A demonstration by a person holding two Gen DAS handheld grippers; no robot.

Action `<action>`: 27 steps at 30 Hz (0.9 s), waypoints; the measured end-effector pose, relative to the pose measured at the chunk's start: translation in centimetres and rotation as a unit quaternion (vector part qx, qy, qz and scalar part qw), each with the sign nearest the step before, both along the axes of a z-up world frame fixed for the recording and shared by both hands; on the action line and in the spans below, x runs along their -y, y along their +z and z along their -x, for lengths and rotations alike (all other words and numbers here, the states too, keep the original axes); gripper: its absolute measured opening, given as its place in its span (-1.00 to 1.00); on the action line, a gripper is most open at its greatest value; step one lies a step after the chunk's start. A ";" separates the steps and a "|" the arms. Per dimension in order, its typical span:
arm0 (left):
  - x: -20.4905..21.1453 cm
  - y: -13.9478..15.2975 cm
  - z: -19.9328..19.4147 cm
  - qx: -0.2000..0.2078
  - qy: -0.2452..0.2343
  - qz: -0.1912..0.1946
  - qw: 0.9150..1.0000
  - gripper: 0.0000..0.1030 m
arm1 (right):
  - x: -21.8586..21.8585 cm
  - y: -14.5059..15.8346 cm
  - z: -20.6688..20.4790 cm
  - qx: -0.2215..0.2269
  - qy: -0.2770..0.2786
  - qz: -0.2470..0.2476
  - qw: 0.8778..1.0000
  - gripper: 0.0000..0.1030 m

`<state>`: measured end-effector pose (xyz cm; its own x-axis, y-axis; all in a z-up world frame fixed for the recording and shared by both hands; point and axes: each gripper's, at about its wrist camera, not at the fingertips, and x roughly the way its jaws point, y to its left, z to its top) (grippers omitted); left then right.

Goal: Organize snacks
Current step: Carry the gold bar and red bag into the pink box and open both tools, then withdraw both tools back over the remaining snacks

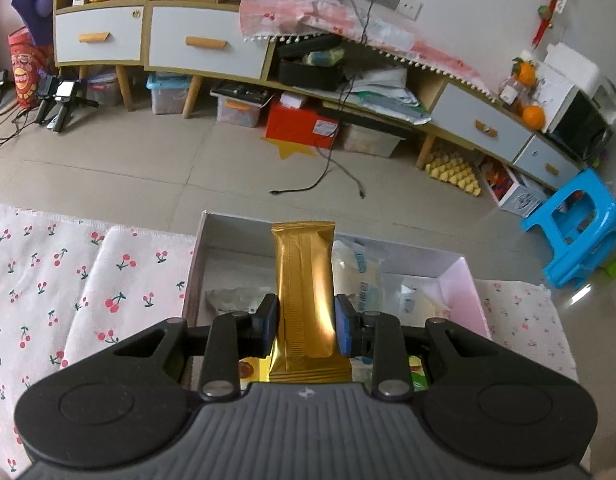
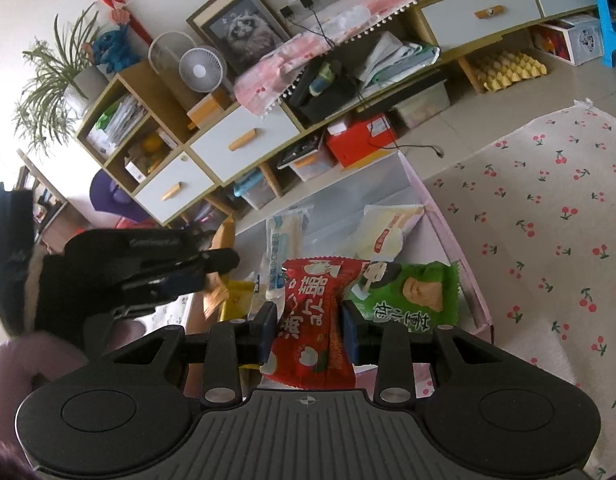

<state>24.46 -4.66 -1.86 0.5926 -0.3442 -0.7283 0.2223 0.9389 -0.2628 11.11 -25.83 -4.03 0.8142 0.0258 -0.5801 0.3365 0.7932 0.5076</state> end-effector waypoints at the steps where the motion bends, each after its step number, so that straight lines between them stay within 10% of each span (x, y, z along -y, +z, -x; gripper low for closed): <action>1: -0.1 0.0 -0.1 0.000 0.006 0.001 1.000 -0.40 | -0.1 0.0 0.0 0.001 0.001 0.003 1.000 -0.30; 7: -0.6 0.2 0.3 0.002 0.008 -0.001 1.000 -0.16 | 0.0 0.3 0.2 0.005 -0.001 -0.007 1.000 0.10; 27: -3.2 3.4 6.3 0.009 0.010 -0.011 1.000 0.48 | 0.3 3.6 2.3 0.006 0.010 0.023 1.000 0.48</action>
